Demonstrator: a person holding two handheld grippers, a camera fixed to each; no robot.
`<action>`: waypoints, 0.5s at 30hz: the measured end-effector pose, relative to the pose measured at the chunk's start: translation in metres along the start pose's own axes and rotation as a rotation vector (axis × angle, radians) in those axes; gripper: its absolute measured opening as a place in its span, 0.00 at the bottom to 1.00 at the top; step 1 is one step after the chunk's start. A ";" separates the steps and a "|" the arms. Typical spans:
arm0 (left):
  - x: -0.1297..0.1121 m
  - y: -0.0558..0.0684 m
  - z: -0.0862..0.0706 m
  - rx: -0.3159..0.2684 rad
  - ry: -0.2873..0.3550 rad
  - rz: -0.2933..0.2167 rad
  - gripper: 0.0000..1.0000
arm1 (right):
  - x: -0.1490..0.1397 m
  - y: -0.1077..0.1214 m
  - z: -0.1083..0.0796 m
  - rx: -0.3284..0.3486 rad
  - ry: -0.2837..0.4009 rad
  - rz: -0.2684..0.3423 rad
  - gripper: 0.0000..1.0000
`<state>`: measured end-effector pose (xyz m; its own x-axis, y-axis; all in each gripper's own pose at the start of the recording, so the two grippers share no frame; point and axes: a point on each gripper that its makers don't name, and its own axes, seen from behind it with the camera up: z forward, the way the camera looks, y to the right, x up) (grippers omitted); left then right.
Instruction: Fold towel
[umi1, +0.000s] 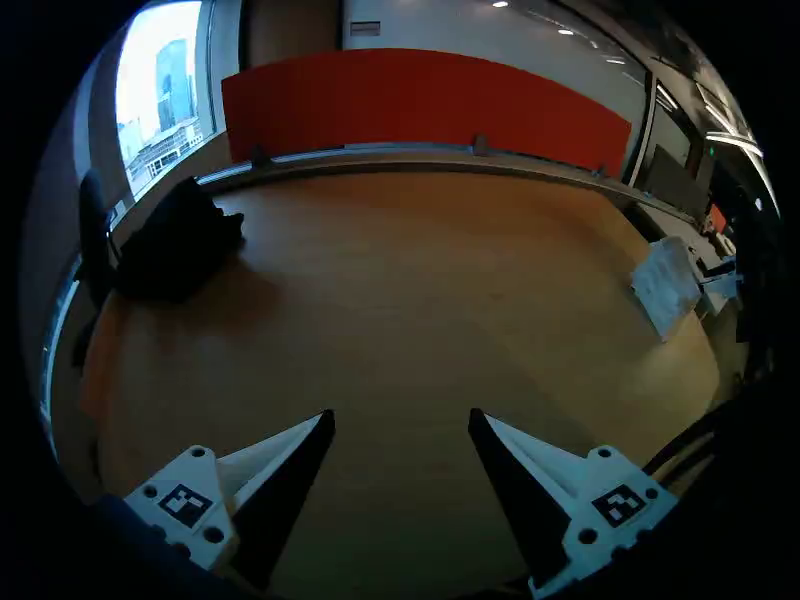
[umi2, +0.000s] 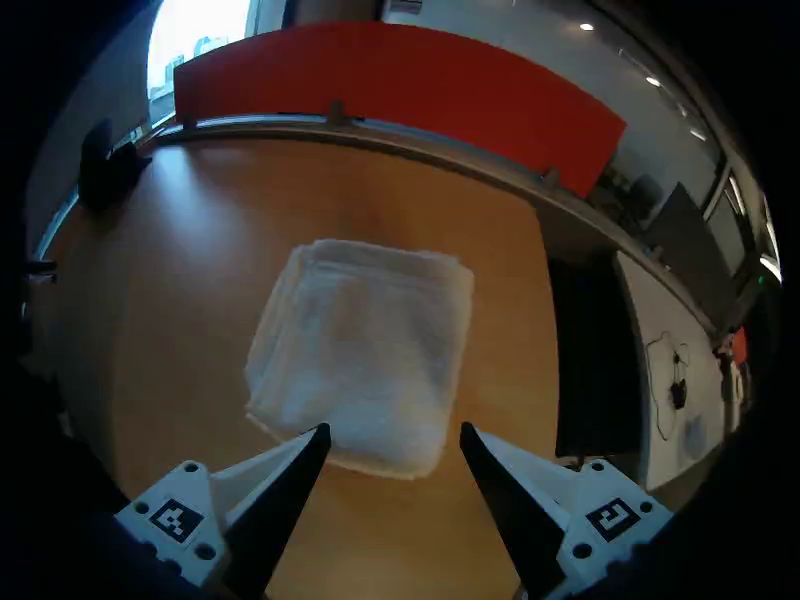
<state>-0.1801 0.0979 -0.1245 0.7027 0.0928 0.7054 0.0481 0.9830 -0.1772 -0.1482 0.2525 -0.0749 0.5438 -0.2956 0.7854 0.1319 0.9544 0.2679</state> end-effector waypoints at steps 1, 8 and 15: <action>0.000 -0.001 -0.001 0.002 0.000 -0.001 1.00 | 0.004 -0.001 0.001 0.003 0.004 -0.002 1.00; -0.002 -0.006 -0.004 0.016 0.002 -0.015 0.99 | 0.031 -0.004 0.011 0.014 0.029 -0.013 1.00; -0.006 -0.013 -0.008 0.036 0.002 -0.032 1.00 | 0.059 -0.004 0.022 0.026 0.051 -0.020 1.00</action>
<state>-0.1793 0.0830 -0.1320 0.7029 0.0605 0.7087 0.0451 0.9906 -0.1293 -0.1352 0.2304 -0.0175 0.5832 -0.3116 0.7502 0.1218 0.9466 0.2985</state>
